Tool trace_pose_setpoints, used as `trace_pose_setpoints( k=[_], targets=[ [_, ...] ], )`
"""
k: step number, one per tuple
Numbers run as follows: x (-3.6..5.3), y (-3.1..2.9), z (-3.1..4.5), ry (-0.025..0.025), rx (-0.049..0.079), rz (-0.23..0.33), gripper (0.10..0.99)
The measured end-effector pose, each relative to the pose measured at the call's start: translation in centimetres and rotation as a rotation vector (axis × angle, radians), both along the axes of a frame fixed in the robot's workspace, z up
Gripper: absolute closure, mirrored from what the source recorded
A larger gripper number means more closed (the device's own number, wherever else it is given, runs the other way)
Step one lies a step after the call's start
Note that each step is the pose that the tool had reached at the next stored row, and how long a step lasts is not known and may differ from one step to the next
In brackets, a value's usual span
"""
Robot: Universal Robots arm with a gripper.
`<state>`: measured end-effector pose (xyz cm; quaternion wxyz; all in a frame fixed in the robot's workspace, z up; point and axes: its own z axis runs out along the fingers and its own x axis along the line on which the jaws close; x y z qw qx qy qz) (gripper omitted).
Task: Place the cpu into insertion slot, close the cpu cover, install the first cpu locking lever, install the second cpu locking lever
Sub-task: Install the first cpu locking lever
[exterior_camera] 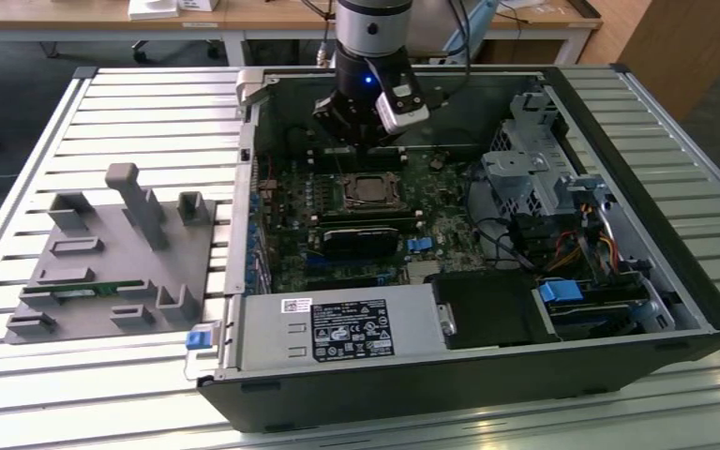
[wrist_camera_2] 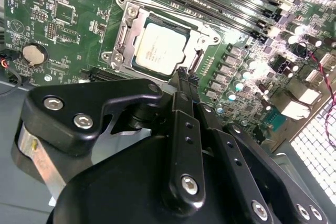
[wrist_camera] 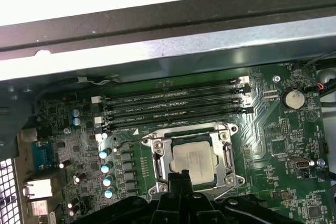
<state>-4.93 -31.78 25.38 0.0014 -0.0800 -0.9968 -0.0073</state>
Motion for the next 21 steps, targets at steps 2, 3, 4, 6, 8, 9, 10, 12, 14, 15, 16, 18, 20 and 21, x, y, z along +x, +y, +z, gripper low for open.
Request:
trace_pose_setpoints(
  k=[2, 3, 4, 6, 8, 9, 10, 12, 14, 15, 16, 18, 20, 21],
  targets=[
    [-0.09, 0.0, -0.01, -0.0002, 0.0, 0.0, 0.98],
    [-0.18, 0.0, -0.01, -0.0003, 0.0, 0.0, 0.98],
    [-0.29, 0.0, -0.01, -0.0004, 0.0, 0.001, 0.98],
    [-0.71, -0.01, -0.02, -0.0009, 0.0, 0.002, 0.98],
    [-1.26, 0.0, -0.04, -0.0015, 0.0, 0.003, 0.98],
    [-1.46, 0.0, -0.06, -0.0016, 0.0, 0.005, 0.98],
    [-1.57, 0.0, -0.09, -0.0017, 0.0, 0.008, 0.98],
    [-1.63, 0.0, -0.12, -0.0021, 0.001, 0.02, 0.98],
    [-1.66, 0.0, -0.14, -0.0056, 0.001, 0.033, 0.98],
    [-1.71, -0.01, -0.14, -0.0096, 0.001, 0.035, 0.98],
    [-1.79, -0.01, -0.15, -0.0138, 0.001, 0.037, 0.98],
    [-1.91, 0.0, -0.15, -0.018, 0.001, 0.037, 0.98],
    [-2.02, 0.0, -0.16, -0.0201, 0.001, 0.037, 0.98],
    [-2.07, 0.0, -0.16, -0.0207, 0.001, 0.037, 0.98]
  ],
)
